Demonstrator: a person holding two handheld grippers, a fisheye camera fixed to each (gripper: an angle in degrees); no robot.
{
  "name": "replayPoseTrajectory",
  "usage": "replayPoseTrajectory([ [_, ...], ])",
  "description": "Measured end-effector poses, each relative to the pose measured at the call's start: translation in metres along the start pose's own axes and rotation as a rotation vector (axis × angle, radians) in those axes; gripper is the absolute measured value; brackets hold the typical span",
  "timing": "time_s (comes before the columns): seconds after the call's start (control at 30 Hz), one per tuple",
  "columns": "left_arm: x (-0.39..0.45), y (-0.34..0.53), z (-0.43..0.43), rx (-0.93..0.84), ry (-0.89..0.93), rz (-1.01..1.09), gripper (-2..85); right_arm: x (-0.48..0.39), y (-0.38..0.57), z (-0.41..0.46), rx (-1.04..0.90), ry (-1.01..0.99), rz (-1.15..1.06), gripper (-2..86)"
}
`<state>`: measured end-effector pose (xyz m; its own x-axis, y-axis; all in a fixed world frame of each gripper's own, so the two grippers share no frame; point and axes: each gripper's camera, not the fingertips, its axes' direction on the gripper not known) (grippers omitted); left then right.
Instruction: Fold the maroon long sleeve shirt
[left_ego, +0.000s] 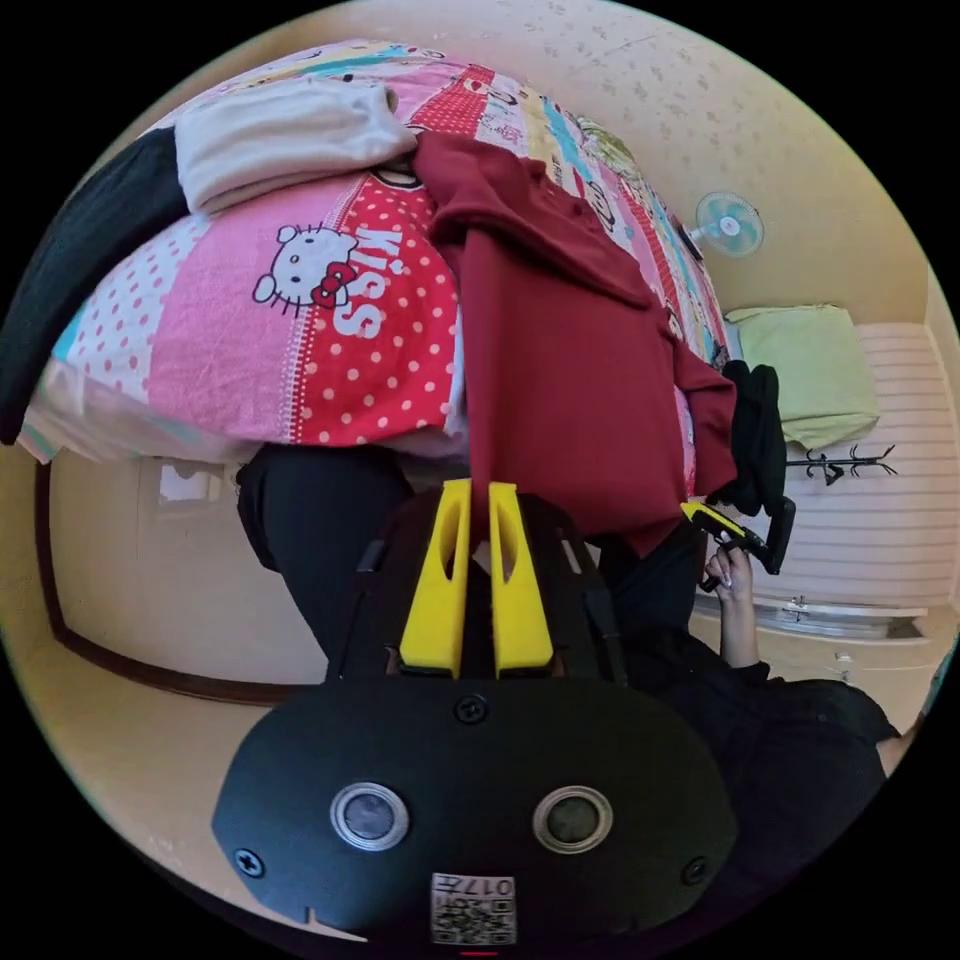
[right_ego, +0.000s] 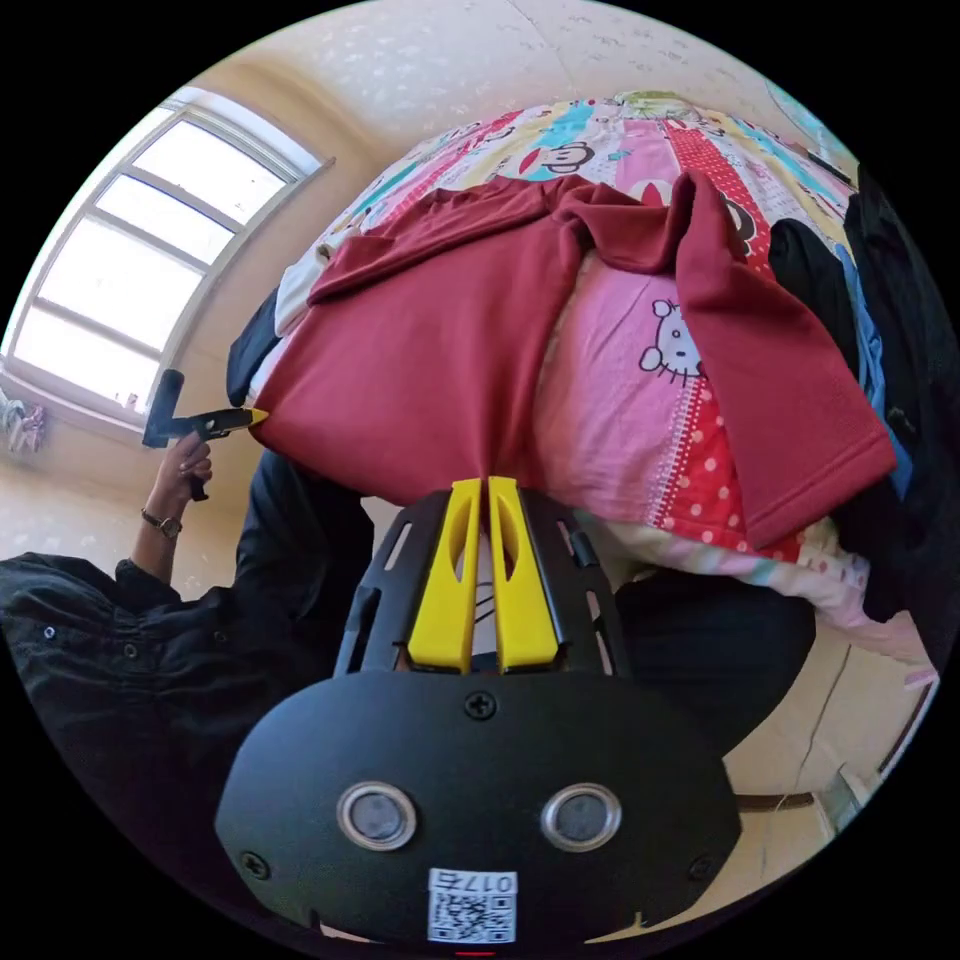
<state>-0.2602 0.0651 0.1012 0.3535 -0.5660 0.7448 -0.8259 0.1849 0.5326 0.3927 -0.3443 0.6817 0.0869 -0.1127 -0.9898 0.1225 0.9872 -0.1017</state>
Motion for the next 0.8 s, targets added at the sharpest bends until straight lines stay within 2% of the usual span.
replayPoseTrajectory([
  [0.07, -0.02, 0.012, 0.002, 0.016, 0.033, -0.087, 3.0, 0.0, 0.008, 0.009, -0.025, 0.0, 0.058, 3.3],
  [0.13, -0.035, 0.024, -0.001, 0.04, 0.067, -0.144, 1.6, -0.004, 0.01, -0.012, 0.082, 0.022, 0.077, 5.2],
  [0.23, -0.046, 0.034, -0.016, 0.1, 0.097, -0.145, 0.4, -0.004, 0.001, -0.063, 0.282, 0.189, 0.135, 10.7],
  [0.3, -0.048, 0.032, -0.028, 0.113, 0.067, -0.13, 0.1, -0.001, -0.01, -0.079, 0.331, 0.346, 0.168, 12.2],
  [0.4, -0.048, 0.028, -0.041, 0.15, 0.061, -0.115, 0.0, 0.011, -0.035, -0.068, 0.239, 0.487, 0.187, 12.8],
  [0.43, -0.048, 0.027, -0.043, 0.158, 0.07, -0.112, -0.1, 0.018, -0.045, -0.049, 0.154, 0.538, 0.197, 12.1],
  [0.47, -0.049, 0.025, -0.045, 0.168, 0.093, -0.109, -0.1, 0.026, -0.054, -0.024, 0.033, 0.602, 0.223, 9.5],
  [0.53, -0.051, 0.022, -0.045, 0.164, 0.136, -0.109, -0.3, 0.021, -0.059, -0.004, -0.045, 0.602, 0.205, 6.0],
  [0.6, -0.051, 0.021, -0.048, 0.158, 0.18, -0.088, -0.5, -0.007, -0.058, -0.022, 0.016, 0.492, 0.146, 4.5],
  [0.67, -0.049, 0.021, -0.051, 0.157, 0.175, -0.065, -0.4, -0.047, -0.054, -0.082, 0.186, 0.391, 0.075, 4.0],
  [0.8, -0.049, 0.014, -0.053, 0.125, 0.189, -0.023, 0.3, -0.059, -0.045, -0.185, 0.449, 0.472, 0.102, 3.7],
])
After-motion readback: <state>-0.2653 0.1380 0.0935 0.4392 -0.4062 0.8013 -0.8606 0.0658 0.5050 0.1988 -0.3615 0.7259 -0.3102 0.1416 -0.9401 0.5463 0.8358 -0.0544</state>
